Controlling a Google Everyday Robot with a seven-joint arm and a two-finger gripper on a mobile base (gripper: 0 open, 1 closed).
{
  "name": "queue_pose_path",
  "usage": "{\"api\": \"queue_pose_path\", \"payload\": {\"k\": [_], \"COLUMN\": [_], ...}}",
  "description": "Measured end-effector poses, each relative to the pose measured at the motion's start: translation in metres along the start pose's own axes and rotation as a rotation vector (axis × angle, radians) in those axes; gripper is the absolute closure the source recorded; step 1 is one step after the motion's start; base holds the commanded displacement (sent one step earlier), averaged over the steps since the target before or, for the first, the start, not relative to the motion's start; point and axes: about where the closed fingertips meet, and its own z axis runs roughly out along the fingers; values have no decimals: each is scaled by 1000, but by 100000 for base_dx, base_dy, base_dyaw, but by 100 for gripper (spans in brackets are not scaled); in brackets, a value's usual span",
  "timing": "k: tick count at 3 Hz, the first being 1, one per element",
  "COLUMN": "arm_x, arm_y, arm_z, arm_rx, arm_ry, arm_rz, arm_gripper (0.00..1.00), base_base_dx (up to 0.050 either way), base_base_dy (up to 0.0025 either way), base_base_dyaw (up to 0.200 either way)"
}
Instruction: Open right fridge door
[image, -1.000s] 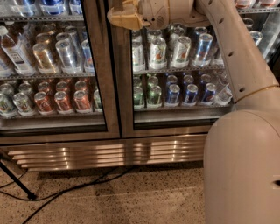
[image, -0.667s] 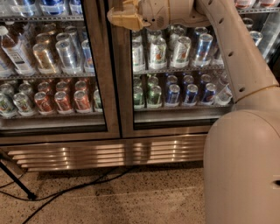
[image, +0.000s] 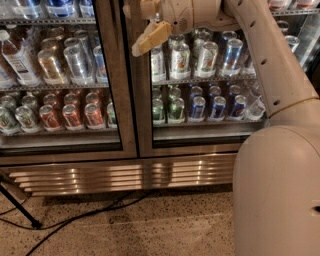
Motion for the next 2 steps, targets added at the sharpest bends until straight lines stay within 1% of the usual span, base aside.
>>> {"api": "queue_pose_path", "payload": {"k": [1,2], "arm_x": [0,-2], "arm_y": [1,8], "arm_z": [0,2], "arm_rx": [0,0], "arm_ry": [0,0], "arm_rz": [0,0], "arm_gripper": [0,0], "base_base_dx": [0,0], "base_base_dy": [0,0], "base_base_dyaw": [0,0]}}
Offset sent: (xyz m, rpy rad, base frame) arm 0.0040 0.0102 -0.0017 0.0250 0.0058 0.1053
